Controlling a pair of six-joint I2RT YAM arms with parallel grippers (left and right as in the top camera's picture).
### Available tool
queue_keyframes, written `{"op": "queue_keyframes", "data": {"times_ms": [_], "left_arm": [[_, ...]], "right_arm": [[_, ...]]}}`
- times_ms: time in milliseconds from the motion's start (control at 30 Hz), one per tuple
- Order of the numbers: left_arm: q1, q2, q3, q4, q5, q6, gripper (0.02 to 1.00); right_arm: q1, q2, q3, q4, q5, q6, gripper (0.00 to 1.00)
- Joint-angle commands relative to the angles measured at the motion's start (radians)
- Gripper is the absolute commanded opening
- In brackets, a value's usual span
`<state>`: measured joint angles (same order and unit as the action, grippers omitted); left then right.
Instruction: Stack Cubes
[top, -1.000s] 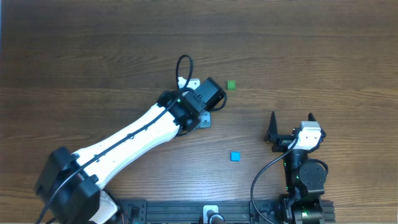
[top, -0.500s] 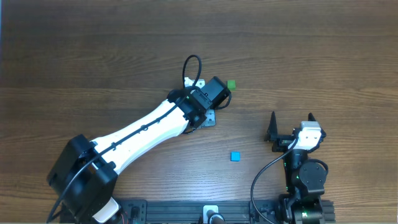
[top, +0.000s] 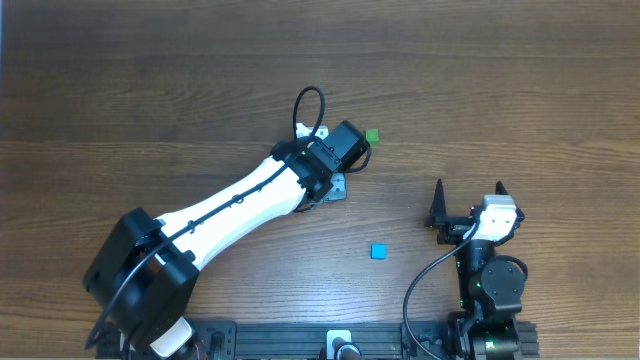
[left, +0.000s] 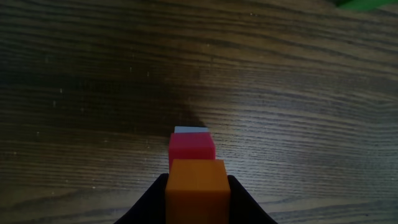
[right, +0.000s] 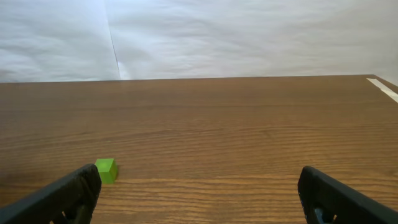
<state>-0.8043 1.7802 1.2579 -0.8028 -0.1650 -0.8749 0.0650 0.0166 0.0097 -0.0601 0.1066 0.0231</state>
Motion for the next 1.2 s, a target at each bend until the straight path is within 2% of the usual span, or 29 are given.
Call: {"op": "queue_keyframes", "data": {"times_ms": [33,1200], "left_arm": [[0.005,0.020,0.014,0.003,-0.002,0.000,0.104],[0.006,0.034,0.014,0.007,-0.046,0.000,0.139]], "right_arm": [[-0.007,-0.003,-0.005,-0.004,0.006,0.005,0.991],[-0.007,-0.003,-0.005,-0.004,0.006,0.005,0.991]]}}
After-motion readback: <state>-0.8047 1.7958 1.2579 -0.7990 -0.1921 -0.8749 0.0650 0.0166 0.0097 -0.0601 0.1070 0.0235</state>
